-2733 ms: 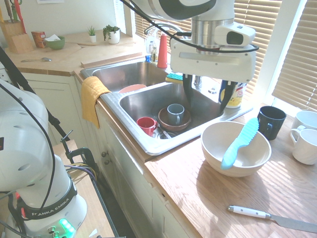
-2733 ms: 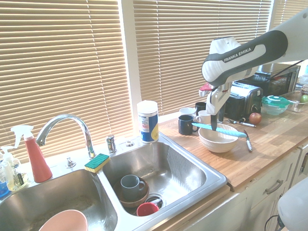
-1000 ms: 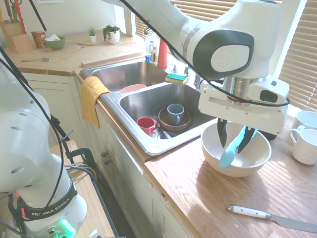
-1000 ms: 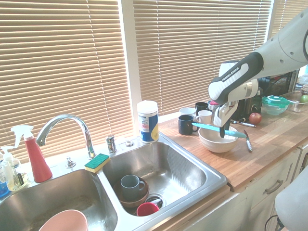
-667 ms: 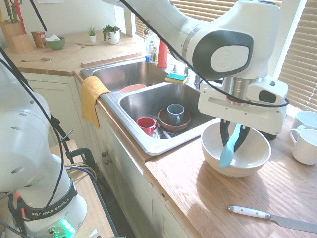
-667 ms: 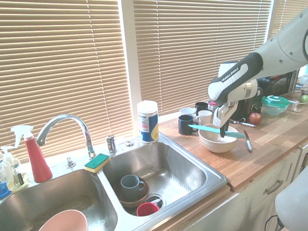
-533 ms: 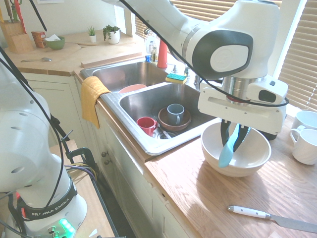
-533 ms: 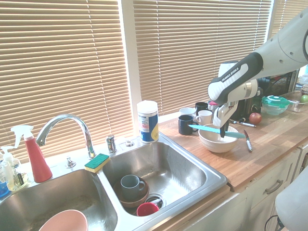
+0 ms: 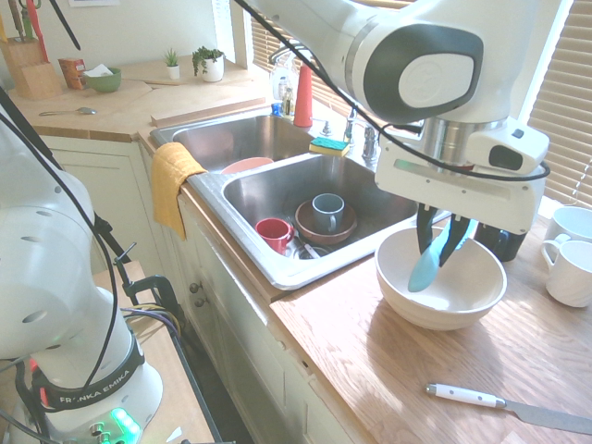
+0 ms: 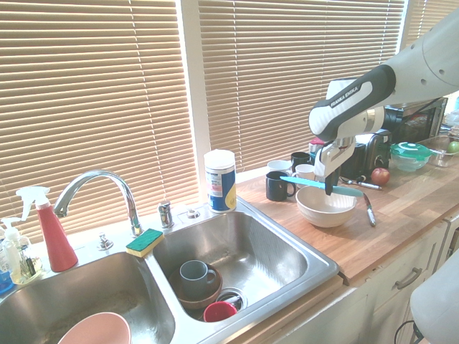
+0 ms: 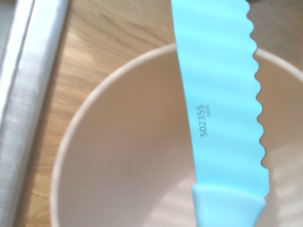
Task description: Put the knife into the sink
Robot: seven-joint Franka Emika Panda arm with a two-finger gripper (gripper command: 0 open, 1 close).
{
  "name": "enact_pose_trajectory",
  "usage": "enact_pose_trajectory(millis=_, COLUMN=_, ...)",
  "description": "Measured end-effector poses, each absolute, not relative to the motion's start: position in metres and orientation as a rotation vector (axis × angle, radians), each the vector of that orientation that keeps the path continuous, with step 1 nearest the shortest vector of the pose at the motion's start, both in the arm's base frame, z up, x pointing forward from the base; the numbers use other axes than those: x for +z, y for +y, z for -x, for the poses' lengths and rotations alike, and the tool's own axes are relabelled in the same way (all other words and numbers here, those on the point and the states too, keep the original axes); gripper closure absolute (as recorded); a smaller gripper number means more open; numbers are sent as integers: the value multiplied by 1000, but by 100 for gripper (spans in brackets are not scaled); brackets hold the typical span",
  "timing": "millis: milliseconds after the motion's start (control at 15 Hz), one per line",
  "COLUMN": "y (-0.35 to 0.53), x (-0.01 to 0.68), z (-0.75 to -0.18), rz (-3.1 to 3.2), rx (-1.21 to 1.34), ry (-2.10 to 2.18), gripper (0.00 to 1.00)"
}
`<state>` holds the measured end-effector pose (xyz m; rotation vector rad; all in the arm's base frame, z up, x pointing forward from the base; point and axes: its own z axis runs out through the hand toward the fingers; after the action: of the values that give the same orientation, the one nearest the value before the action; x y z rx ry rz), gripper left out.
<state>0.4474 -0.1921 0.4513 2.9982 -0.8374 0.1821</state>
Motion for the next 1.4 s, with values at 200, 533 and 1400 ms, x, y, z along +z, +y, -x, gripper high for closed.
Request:
enact_pose_trajectory(millis=200, y=-147, x=494, z=-452, rz=-2994, rx=276, ry=-861, gripper=100)
enact_pose_trajectory(millis=533, y=2, x=463, z=-478, rz=-2958, rx=404, ry=-1019, gripper=100)
enact_pose_trajectory(millis=1400, y=112, x=249, z=-480, rz=-2885, rx=313, ry=-1167, gripper=100)
